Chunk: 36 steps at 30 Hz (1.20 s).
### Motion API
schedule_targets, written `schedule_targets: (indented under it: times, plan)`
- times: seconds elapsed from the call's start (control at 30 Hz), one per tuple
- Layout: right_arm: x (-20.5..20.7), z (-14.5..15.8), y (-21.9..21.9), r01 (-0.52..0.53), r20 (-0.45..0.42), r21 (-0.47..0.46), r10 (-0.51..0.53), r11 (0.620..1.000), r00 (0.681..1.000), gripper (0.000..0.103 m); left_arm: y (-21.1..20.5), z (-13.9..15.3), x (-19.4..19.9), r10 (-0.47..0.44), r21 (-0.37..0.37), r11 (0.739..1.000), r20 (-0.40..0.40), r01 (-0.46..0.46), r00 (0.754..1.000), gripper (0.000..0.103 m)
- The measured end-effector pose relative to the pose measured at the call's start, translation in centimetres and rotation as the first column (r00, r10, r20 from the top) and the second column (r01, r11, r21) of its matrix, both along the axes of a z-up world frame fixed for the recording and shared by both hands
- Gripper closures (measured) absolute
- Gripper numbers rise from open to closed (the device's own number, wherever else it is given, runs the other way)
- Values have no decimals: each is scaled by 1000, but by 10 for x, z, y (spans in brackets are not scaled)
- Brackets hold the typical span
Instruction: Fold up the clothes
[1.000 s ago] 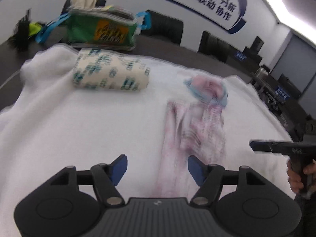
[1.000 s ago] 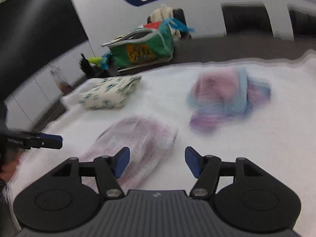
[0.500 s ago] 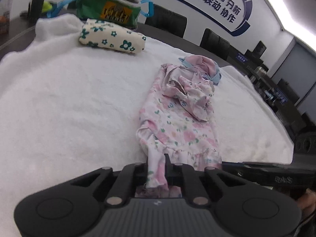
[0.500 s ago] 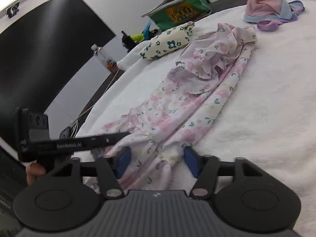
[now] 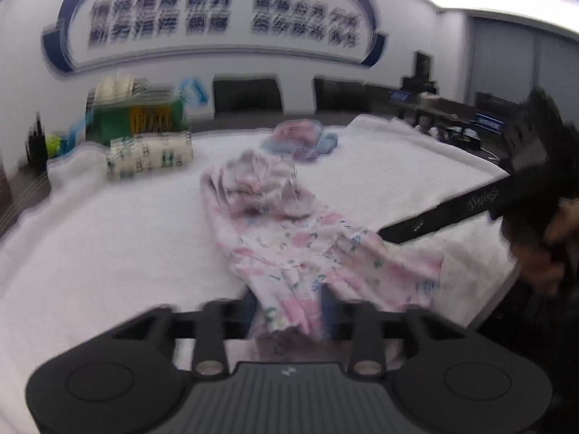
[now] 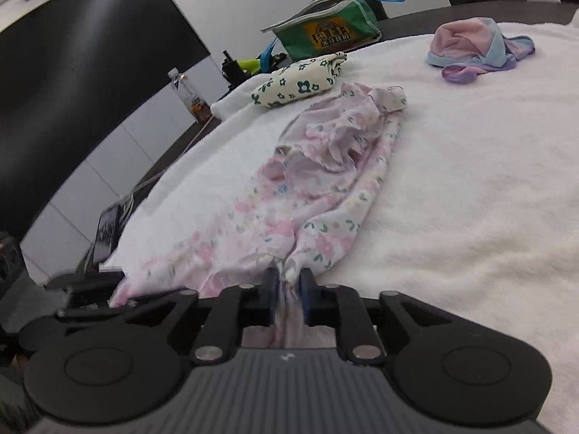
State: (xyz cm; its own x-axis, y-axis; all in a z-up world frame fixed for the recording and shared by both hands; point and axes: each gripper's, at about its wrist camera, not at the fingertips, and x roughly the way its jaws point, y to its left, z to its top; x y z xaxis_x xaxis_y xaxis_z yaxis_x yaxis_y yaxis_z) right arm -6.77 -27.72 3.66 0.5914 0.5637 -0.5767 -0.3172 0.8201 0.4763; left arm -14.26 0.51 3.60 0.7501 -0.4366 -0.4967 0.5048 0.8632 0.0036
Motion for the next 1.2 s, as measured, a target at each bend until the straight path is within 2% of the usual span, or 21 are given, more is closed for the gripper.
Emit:
schedule_targets:
  times: [0.07,0.17,0.23,0.3,0.33,0.37,0.43,0.5,0.6,0.67,0.7,0.73,0.8,0.9,0.97,1.03,1.1,1.13,1.2]
  plan:
    - [-20,8,-6,-5,82,16,4,1000,997,80,10,-4,-4,-60,-8,998,60,60,996,51]
    - [-38,19,0,-34,191,44,25,998,981,80,10,-7,9,-132,-22,991,9,132,991,51]
    - [-41,20,14,-60,226,38,50,997,973,80,8,-8,15,-126,-13,992,-22,126,992,51]
    - [-36,12,36,-83,211,-64,94,995,973,81,14,-7,8,-119,-12,993,-2,119,993,51]
    - [-33,4,46,-77,197,-136,103,988,975,81,20,-6,4,-129,-23,991,13,129,992,48]
    - [-31,-3,55,-77,182,-194,113,978,977,81,25,-6,0,-136,-38,990,24,137,990,41]
    - [-33,-12,62,-96,180,-233,140,968,974,80,34,-8,-5,-161,-59,985,43,163,986,35]
    - [-37,-15,65,-117,197,-258,171,959,965,74,32,-10,-8,-224,-30,974,62,226,973,35]
    - [-43,-11,65,-144,217,-291,212,946,953,72,24,-14,1,-283,15,959,25,282,959,35]
    - [-51,-1,63,-185,262,-306,270,934,926,61,18,-19,8,-295,45,954,-19,296,955,35]
    - [-57,4,62,-205,289,-316,300,926,909,46,16,-22,10,-302,54,951,-35,304,953,35]
    - [-63,9,60,-220,315,-334,328,917,891,38,14,-24,12,-309,61,948,-49,311,950,35]
    - [-71,14,57,-227,343,-377,364,898,866,38,13,-25,11,-327,70,941,-51,330,944,35]
    - [-79,18,52,-215,358,-451,396,866,846,38,26,-21,-3,-389,103,916,0,387,921,35]
    - [-88,19,45,-209,368,-541,454,814,812,38,34,-20,-4,-403,151,905,-1,399,915,35]
    - [-97,16,38,-173,372,-653,511,737,775,36,42,-19,-2,-407,191,895,-18,403,913,35]
    - [-100,10,35,-158,343,-743,574,650,744,37,40,-17,7,-406,188,893,-52,408,912,43]
    - [-99,5,36,-167,328,-768,604,618,727,37,36,-17,9,-417,184,888,-58,421,907,50]
    - [-96,-4,44,-191,307,-802,666,566,680,37,29,-16,13,-429,185,883,-50,431,902,51]
